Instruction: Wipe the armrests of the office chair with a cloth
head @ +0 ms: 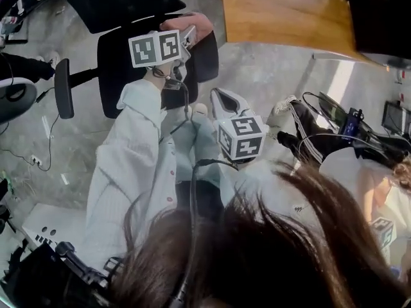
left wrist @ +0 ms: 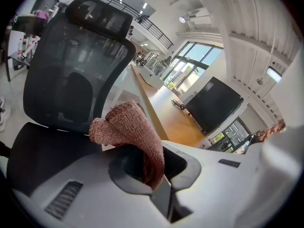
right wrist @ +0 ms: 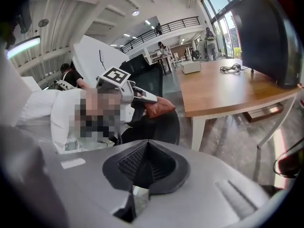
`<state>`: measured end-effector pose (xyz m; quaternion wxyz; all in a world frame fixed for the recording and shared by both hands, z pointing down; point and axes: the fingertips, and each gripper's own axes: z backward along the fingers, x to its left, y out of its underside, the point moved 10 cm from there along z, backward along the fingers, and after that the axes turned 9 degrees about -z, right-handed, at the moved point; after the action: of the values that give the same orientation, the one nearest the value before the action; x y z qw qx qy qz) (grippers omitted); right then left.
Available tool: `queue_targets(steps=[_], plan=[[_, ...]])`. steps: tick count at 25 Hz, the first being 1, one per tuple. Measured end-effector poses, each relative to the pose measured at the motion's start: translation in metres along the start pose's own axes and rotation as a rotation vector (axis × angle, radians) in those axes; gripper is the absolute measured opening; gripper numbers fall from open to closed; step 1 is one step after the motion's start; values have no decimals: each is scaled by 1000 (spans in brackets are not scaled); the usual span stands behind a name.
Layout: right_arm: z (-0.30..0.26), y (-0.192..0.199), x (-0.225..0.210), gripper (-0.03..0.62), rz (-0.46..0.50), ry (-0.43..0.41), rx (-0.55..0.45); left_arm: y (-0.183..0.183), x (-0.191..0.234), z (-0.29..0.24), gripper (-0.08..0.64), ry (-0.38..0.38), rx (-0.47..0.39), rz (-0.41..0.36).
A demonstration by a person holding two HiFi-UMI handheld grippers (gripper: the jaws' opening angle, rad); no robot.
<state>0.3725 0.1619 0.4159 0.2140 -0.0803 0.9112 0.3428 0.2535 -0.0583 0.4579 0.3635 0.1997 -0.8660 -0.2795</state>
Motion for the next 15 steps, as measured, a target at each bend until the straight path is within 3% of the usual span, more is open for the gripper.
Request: queue_targets(steps=[6, 12, 15], plan=[[-29, -16, 1, 2, 29, -24, 19, -11, 18, -50, 41, -14, 70, 6], [-29, -21, 4, 2, 30, -34, 12, 16, 22, -63, 42, 7, 230, 102], [-28, -22, 1, 2, 18, -35, 5, 23, 23, -60, 42, 16, 251, 129]])
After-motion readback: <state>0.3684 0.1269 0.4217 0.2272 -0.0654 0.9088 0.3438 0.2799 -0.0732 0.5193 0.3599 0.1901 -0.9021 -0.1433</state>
